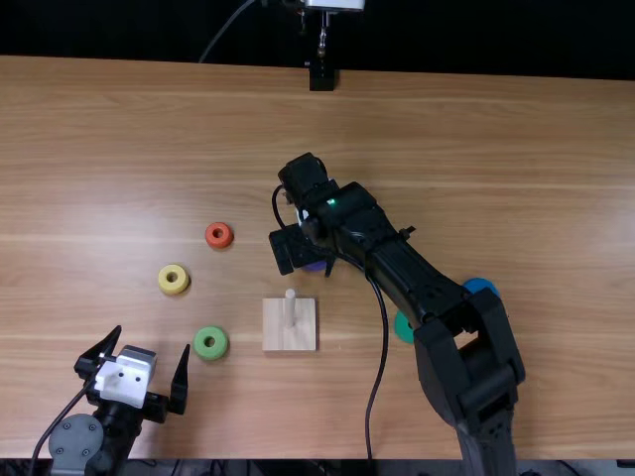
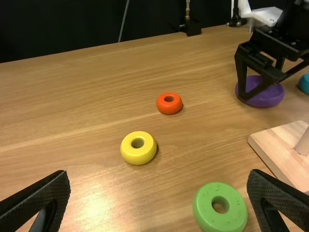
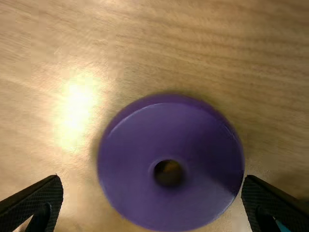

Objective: Build the Hanoi tower: stack the rings onto the peg from bottom to top in this color order: purple, dark blue, light blue, dark green, light green, yellow, orange.

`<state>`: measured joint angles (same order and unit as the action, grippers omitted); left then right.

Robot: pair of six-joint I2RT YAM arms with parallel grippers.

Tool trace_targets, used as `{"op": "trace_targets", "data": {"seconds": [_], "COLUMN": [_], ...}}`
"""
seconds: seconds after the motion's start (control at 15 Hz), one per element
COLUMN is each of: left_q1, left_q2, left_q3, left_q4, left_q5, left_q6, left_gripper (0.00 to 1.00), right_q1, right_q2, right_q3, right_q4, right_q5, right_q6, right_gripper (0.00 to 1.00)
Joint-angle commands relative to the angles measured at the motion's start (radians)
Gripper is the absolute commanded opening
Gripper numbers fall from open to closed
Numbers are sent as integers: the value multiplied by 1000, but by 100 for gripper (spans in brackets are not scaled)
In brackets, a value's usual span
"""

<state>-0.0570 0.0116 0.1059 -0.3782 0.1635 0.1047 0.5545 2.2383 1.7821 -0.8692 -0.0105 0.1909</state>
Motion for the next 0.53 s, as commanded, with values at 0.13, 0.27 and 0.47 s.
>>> {"op": "trace_targets", "data": {"seconds": [0.13,0.27,0.47], "left_q1": [6,6,6], "left_q2": [-12,-12,-12], "left_q3": [-106,-106,-106], "left_q4": [-76,-76,-76], "left_q5": [10,10,10], "left_q6": [15,15,15], "left_gripper": [100,100,100], "right_q1": [1,2,1], "right_q2": [38,52,64], "right_q3": [69,68,51], "right_q4": [1,-3,-3], "right_q5": [33,33,33], "right_q6": [6,8,2], "right_gripper": [100,100,100]}}
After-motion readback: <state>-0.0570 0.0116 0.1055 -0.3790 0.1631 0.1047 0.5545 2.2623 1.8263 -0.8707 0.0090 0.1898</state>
